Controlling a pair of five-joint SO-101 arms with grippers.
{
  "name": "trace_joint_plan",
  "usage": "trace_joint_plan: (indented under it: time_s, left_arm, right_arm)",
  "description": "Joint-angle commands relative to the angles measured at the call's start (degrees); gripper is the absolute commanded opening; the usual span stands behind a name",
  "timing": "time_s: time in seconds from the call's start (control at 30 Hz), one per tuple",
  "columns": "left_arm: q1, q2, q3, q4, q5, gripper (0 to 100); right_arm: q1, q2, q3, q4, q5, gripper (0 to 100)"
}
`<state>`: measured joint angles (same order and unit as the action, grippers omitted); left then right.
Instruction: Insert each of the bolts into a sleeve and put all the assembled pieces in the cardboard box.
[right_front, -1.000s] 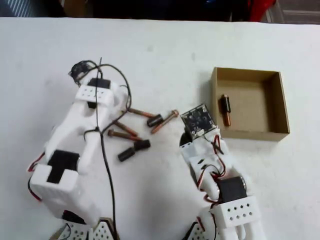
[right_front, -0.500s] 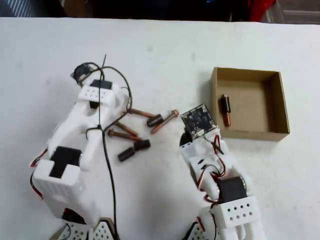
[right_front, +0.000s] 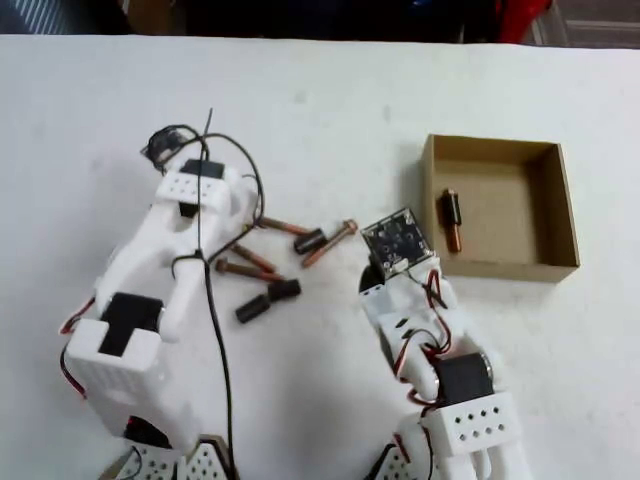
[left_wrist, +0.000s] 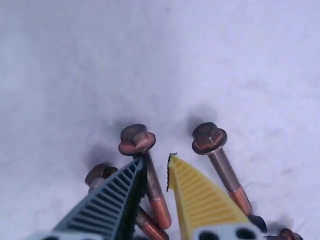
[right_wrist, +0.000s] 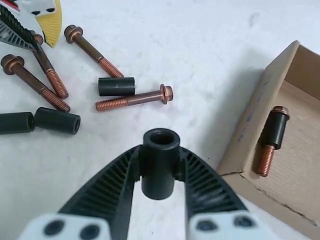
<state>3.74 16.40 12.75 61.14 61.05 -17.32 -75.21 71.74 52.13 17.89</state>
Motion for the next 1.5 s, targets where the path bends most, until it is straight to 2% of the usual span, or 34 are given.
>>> trace_joint_plan:
  time_s: [0.0, 0.97, 1.3, 1.47]
  left_arm:
    - [0.48, -0.31, -2.11, 1.05, 0.44, 10]
    - [0.40, -0.22, 1.76, 0.88, 0.09, 10]
    - [0.40, -0.22, 7.74, -7.74, 0.09, 10]
    - [0.40, -0.13, 8.18, -8.88, 0.09, 10]
  right_arm:
    - [0.48, -1.01, -0.53, -1.27, -0.09, 1.7]
    - [0.48, -1.01, -0.53, -1.27, -0.09, 1.7]
    - [0.48, -1.01, -0.53, -1.27, -0.09, 1.7]
    - [0.48, -1.01, -0.53, -1.27, -0.09, 1.7]
